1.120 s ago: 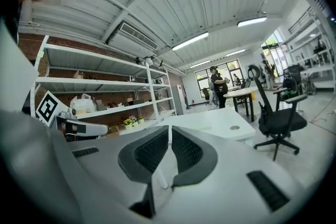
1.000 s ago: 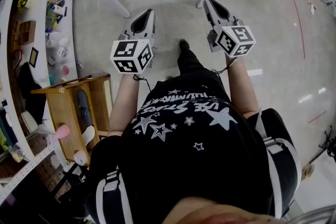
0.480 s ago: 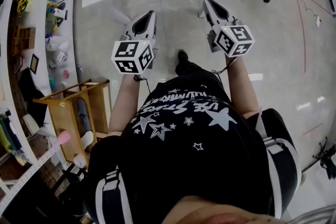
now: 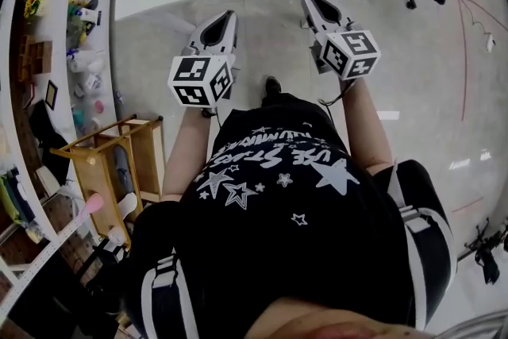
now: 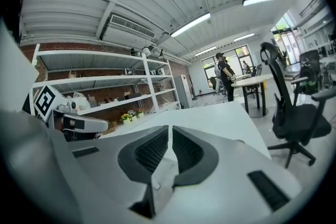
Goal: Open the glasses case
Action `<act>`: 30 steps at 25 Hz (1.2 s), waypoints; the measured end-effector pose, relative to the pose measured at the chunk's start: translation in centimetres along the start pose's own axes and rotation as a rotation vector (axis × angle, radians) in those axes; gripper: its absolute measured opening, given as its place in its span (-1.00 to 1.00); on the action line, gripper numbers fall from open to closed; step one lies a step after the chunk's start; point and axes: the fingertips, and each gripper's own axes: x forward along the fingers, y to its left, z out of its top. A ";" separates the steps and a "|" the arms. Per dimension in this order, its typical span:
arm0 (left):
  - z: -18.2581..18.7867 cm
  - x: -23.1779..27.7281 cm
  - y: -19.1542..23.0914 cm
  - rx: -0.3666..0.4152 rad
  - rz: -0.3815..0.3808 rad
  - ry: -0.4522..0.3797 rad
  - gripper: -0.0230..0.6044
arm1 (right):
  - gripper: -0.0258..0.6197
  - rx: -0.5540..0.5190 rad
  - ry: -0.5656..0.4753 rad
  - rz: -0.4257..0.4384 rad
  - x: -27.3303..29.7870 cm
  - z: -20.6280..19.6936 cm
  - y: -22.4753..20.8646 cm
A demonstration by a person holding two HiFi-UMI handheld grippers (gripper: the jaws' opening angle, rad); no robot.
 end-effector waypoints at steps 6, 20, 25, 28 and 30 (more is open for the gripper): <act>0.6 2.2 0.1 0.005 0.014 -0.007 -0.89 | -0.89 0.004 -0.001 0.013 0.8 0.6 -1.8; 2.1 7.5 4.7 0.001 0.013 0.009 -0.89 | -0.89 0.014 0.021 -0.024 6.4 1.7 -4.1; 2.3 10.7 6.7 0.000 -0.007 0.027 -0.89 | -0.89 0.019 0.048 -0.053 8.8 1.8 -5.7; 2.2 12.5 8.2 0.016 -0.020 0.040 -0.89 | -0.89 0.025 0.062 -0.072 10.6 1.7 -6.7; 2.1 13.6 9.2 0.018 -0.033 0.050 -0.89 | -0.89 0.028 0.075 -0.081 11.7 1.6 -7.1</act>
